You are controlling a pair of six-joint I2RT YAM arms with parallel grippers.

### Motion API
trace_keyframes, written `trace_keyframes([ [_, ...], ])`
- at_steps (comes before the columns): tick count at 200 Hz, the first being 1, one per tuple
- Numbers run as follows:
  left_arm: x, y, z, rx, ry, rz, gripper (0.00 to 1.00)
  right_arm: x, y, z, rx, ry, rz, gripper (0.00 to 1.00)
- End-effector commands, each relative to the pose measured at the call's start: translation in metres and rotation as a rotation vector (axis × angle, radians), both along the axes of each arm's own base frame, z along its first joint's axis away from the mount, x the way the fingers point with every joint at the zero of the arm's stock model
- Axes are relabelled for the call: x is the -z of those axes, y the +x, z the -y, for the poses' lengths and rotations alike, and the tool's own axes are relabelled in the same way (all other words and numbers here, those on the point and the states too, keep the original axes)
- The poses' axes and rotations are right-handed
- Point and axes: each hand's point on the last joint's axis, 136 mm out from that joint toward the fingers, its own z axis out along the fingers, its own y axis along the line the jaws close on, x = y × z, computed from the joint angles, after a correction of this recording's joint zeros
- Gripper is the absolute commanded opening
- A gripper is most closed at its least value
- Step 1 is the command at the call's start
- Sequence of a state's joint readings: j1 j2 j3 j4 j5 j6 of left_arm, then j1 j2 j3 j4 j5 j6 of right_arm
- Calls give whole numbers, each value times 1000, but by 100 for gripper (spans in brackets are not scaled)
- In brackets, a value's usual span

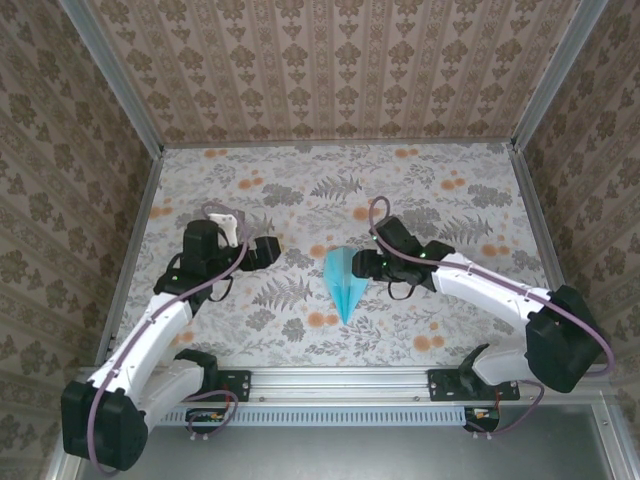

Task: Fold a paper plane with a square sheet of paper (fold left side to right side)
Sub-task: Pick up the paper plane at the center of the table.

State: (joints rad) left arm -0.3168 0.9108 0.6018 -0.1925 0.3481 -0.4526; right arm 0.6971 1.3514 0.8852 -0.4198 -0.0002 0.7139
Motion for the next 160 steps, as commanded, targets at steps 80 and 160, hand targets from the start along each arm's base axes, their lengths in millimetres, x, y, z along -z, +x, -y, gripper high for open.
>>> trace_keyframes([
  [80, 9, -4, -17, -52, 5, 1, 100, 55, -36, -40, -79, -224, -150, 67],
  [160, 13, -5, -22, -62, 3, -12, 100, 77, -29, -51, -91, -263, -183, 55],
])
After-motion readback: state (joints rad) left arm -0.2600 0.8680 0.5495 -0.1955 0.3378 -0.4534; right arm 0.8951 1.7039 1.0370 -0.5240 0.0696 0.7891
